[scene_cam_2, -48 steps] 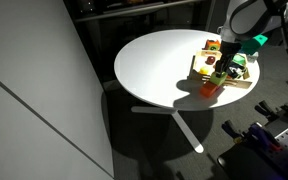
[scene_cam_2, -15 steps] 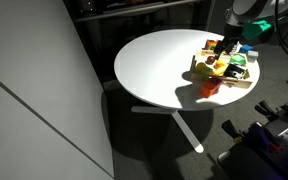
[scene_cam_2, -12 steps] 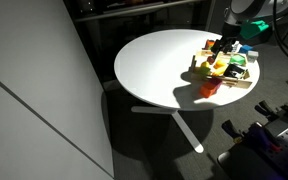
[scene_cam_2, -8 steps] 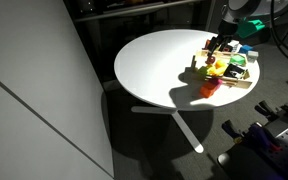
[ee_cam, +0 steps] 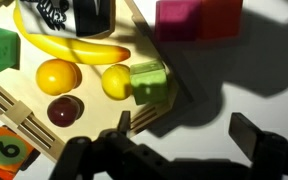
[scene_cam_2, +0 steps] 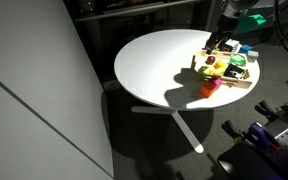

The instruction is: Put the yellow block on the pink block, put the plushy cube on the left in the crate and then put the yellow block back in the crate

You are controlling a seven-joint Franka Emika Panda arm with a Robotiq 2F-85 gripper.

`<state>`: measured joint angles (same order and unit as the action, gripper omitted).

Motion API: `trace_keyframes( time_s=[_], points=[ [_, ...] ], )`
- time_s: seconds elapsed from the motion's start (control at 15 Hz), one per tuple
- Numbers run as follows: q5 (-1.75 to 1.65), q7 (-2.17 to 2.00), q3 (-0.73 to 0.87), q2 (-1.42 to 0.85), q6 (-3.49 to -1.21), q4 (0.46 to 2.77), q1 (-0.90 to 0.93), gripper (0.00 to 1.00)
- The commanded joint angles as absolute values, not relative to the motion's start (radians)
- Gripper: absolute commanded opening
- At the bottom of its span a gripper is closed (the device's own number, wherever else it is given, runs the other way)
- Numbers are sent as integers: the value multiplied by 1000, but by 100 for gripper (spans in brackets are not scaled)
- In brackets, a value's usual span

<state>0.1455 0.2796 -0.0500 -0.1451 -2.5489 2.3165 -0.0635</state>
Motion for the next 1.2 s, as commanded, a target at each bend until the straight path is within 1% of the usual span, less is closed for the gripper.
trace_keyframes(
  time_s=[0.0,0.2,0.4,0.67,0.73,1.13],
  points=[
    [156,277,-46,-85,-2438,2316,-52,100],
    [172,280,-45,-48,-2340,2314,-42,100],
    [184,281,-41,-15,-2288,2318,-31,100],
    [202,280,-37,18,-2290,2330,-20,100],
    [179,277,-35,-17,-2303,2316,-18,100],
    [181,277,-33,-6,-2303,2320,-14,100]
  ],
)
